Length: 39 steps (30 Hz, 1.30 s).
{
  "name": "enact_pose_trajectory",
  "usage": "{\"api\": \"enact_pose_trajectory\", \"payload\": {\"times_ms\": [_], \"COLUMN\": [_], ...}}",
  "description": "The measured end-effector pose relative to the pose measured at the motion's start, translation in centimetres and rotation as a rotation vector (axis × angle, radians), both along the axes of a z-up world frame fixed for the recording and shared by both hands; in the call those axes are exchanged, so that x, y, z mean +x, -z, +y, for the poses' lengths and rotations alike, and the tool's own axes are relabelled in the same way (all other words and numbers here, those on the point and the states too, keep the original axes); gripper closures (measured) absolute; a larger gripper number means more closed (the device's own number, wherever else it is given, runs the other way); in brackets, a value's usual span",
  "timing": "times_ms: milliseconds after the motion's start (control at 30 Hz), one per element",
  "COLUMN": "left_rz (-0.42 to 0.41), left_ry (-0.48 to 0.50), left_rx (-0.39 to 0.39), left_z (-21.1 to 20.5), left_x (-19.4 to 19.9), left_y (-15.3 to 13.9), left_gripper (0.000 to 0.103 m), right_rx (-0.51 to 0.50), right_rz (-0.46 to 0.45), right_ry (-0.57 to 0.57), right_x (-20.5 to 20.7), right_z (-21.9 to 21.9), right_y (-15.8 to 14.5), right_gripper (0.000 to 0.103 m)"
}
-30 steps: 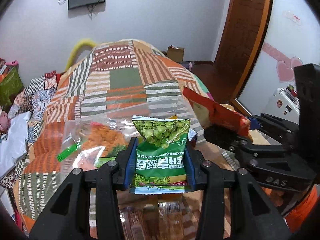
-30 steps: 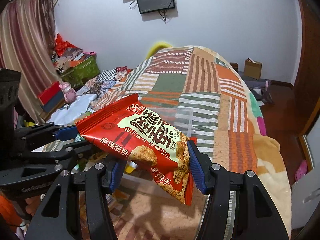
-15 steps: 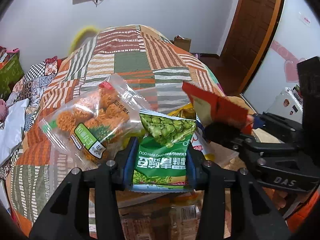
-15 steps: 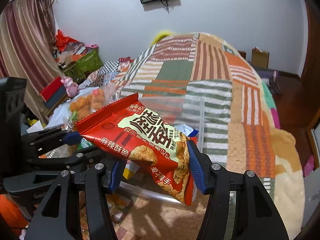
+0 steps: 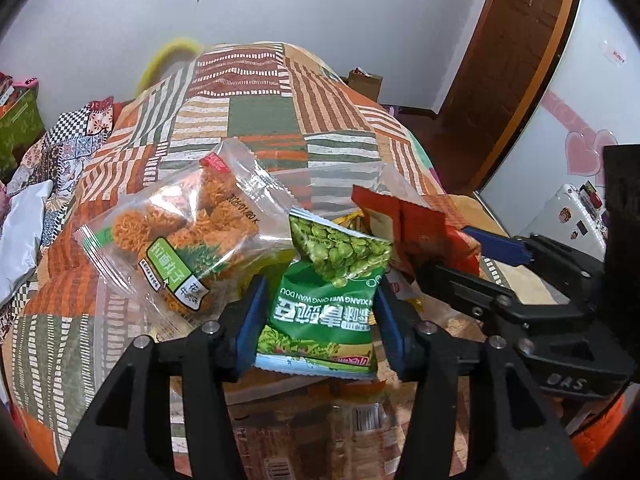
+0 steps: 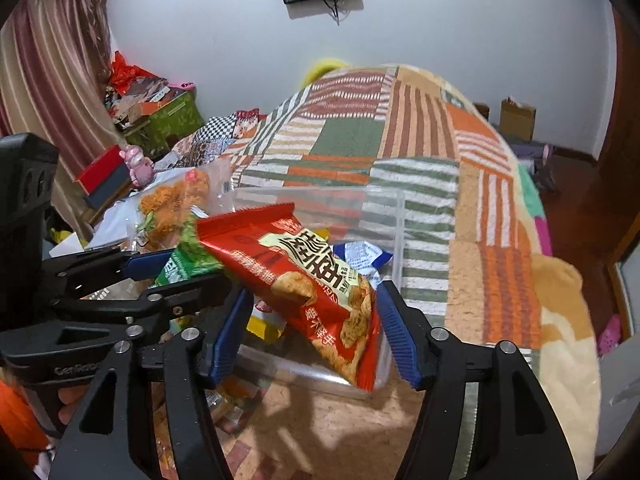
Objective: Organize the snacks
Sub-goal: 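Carry the red bag and green pea bag into the box and open both tools, then grasp a biscuit roll with the right tool while the left tool grasps another biscuit roll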
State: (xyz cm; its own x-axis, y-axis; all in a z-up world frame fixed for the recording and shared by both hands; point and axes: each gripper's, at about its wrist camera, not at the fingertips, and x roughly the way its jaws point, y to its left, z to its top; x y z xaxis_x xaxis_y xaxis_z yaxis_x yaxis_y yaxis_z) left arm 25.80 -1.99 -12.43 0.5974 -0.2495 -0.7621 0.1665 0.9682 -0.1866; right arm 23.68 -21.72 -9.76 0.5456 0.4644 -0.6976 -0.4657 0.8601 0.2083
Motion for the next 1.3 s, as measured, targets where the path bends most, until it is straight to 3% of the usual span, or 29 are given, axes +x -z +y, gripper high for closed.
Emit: {"api": "enact_pose_trajectory", "payload": {"times_ms": [533,667,1033,1300], "left_rz": [-0.070,-0.093,-0.029,0.031], "left_ry": [0.014,-0.005,-0.097,-0.109], "left_rx": [0.010,0.037,0.077,0.090], "left_z": [-0.8,-0.1,4.0,5.9], "left_x": [-4.1,-5.8,-9.2,-10.9], "left_y": [-4.1,-4.5,-2.3,0.2], "left_gripper": [0.045,0.036,0.035,0.035], "right_rx": [0.004,0.006,-0.005,-0.042], "right_rz": [-0.070,-0.062,-0.011,0.058], "right_ry": [-0.012,-0.020,-0.075,-0.128], "right_x": [-3.4,-4.3,-6.3,-6.8], "right_z": [-1.0,-0.7,1.7,4.5], "right_y": [-2.8,-2.7,-1.0,1.9], "right_gripper": [0.036,0.035,0.035,0.035]}}
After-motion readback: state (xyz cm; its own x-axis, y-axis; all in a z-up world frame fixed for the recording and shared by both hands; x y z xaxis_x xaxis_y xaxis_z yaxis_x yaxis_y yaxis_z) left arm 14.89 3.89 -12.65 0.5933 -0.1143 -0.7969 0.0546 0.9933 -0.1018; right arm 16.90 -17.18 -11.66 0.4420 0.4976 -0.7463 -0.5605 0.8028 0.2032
